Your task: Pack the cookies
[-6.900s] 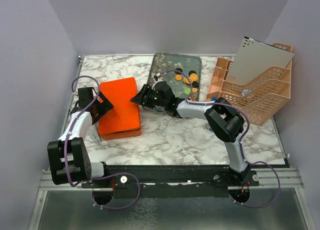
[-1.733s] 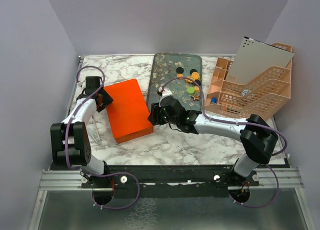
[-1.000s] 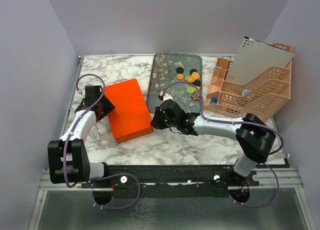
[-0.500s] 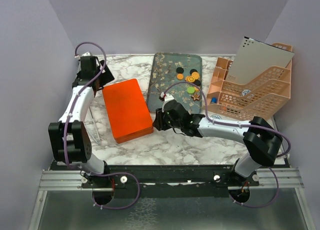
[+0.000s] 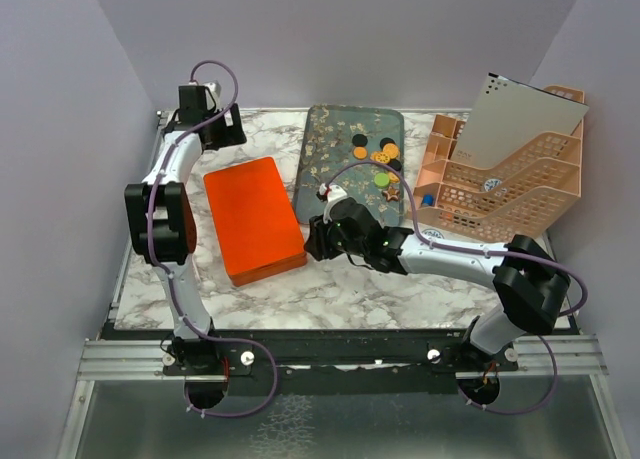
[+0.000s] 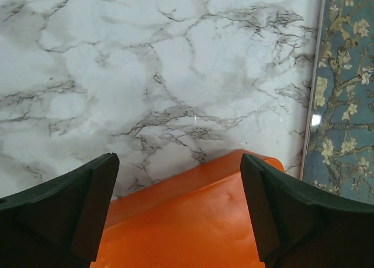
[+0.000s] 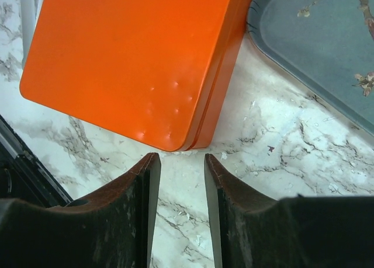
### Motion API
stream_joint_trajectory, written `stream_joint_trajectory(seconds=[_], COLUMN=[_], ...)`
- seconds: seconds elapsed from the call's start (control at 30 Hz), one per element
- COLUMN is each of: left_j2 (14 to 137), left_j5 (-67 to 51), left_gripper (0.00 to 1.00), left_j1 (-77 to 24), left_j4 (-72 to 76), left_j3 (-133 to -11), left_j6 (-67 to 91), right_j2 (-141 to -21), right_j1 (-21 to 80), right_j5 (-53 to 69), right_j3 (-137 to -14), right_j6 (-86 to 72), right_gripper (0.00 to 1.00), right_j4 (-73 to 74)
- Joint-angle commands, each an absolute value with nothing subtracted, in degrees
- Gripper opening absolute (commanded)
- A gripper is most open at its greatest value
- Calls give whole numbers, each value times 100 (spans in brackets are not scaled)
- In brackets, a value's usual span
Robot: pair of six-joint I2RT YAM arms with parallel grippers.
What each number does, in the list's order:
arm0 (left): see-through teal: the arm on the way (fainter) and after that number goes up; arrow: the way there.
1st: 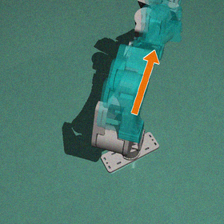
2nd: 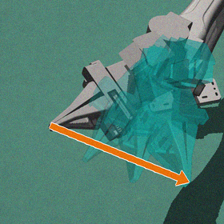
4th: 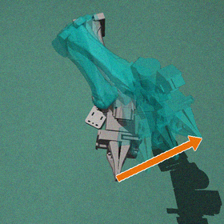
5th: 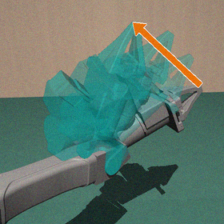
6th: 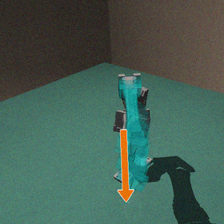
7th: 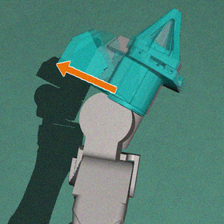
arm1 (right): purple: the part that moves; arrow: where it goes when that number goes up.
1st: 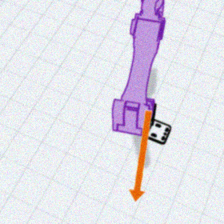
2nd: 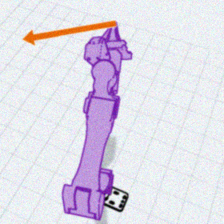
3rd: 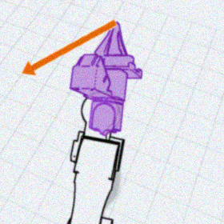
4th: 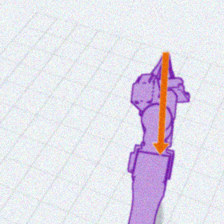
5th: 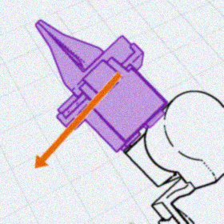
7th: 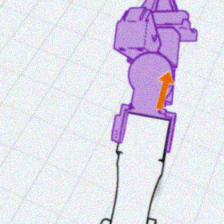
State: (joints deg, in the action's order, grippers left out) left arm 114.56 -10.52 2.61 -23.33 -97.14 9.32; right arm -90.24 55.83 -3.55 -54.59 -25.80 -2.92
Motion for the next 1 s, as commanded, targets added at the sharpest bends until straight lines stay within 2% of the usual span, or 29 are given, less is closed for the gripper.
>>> stream_joint_trajectory(seconds=[0.0, 0.27, 0.43, 0.87, 0.97], left_j2=[11870, 12382, 12267, 11809, 11778], left_j5=[-1866, -2953, -3505, -3608, -3594], left_gripper=[94, 94, 93, 92, 91], left_j1=[247, 249, 253, 247, 252], left_j4=[-2737, -3060, -3396, -3647, -3664], left_j3=[-10185, -10232, -10338, -9967, -9896], left_j6=[403, 515, 526, 294, 286], right_j2=[-8963, -9025, -9063, -9545, -9707], right_j1=[5655, 5703, 5712, 5712, 5705], right_j5=[-239, -324, -350, -449, -435], right_j3=[-5497, -5533, -5562, -5757, -5809], right_j6=[-2338, -2136, -2169, -2889, -2943], right_gripper=[44, 49, 52, 53, 49], right_j4=[-322, -271, -285, -244, -179])
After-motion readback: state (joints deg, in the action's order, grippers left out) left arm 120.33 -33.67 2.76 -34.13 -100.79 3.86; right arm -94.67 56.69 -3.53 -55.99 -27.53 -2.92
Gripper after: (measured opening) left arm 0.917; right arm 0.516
